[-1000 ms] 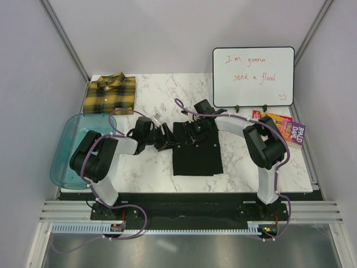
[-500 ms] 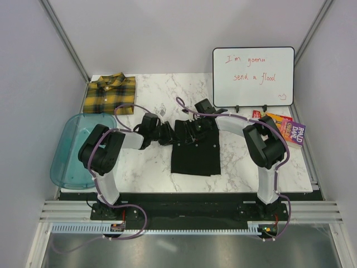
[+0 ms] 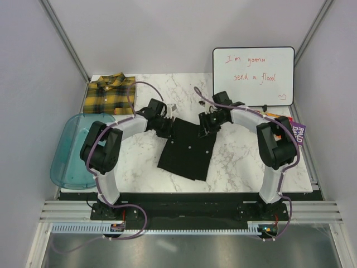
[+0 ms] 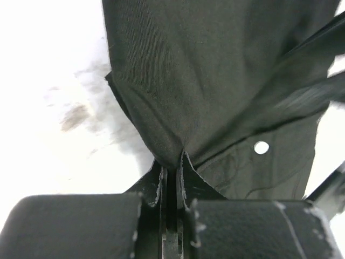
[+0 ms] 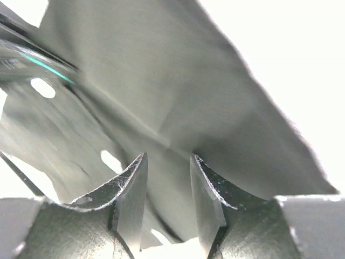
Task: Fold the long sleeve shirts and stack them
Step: Fold the shirt
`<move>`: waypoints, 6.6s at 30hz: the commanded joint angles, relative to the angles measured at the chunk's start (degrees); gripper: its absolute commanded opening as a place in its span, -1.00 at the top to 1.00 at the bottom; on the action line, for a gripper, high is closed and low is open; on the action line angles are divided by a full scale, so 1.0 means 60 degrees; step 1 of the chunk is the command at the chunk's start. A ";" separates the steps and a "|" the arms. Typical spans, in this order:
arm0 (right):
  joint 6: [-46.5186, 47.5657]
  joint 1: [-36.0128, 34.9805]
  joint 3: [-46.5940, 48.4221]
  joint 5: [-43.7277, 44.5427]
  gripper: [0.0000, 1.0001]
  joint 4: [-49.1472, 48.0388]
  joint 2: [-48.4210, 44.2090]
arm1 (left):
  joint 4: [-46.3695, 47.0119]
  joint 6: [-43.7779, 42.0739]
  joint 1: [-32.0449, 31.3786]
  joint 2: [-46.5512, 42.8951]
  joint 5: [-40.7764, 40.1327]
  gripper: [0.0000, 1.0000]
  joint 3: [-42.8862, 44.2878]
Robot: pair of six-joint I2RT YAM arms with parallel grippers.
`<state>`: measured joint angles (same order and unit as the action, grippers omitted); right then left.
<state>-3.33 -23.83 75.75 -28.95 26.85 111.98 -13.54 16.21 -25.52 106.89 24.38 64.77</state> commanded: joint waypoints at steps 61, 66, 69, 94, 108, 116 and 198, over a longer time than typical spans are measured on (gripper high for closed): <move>0.0013 0.2581 -0.2912 -0.1841 0.25 0.0168 -0.2858 | -0.5683 -0.9046 -0.0727 0.0303 -0.2877 0.52 0.2097; 0.0160 0.2625 -0.2956 -0.1504 0.23 0.0416 -0.3078 | -0.5946 -0.7203 -0.3016 0.0246 -0.1418 0.65 0.1128; 0.0349 0.2698 -0.2839 -0.1225 0.19 0.0709 -0.3034 | -0.6297 -0.5269 -0.4651 0.0480 0.0715 0.59 0.2339; 0.3451 -0.1357 0.3351 0.1731 0.57 0.1062 0.2661 | -0.2021 -0.0694 0.3389 -0.5304 0.3129 -0.31 -0.1815; 0.2303 0.0045 0.3203 0.0404 0.27 0.0695 -0.0336 | -0.1435 -0.0051 0.3374 -0.3434 0.1198 0.10 -0.1962; 0.0981 0.0983 -0.0550 -0.1385 0.46 0.0769 -0.1189 | -0.1039 0.0856 0.2308 -0.2098 0.1429 0.45 -0.2533; -0.0734 0.2610 -0.4128 -0.3979 0.76 -0.2029 -0.0544 | -0.5038 -0.6965 -0.0347 0.3000 0.1430 0.84 0.6254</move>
<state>-9.98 -7.77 51.86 -52.07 14.24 108.33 -45.80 -26.50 -28.32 125.10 34.94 98.35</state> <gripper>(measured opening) 0.121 0.145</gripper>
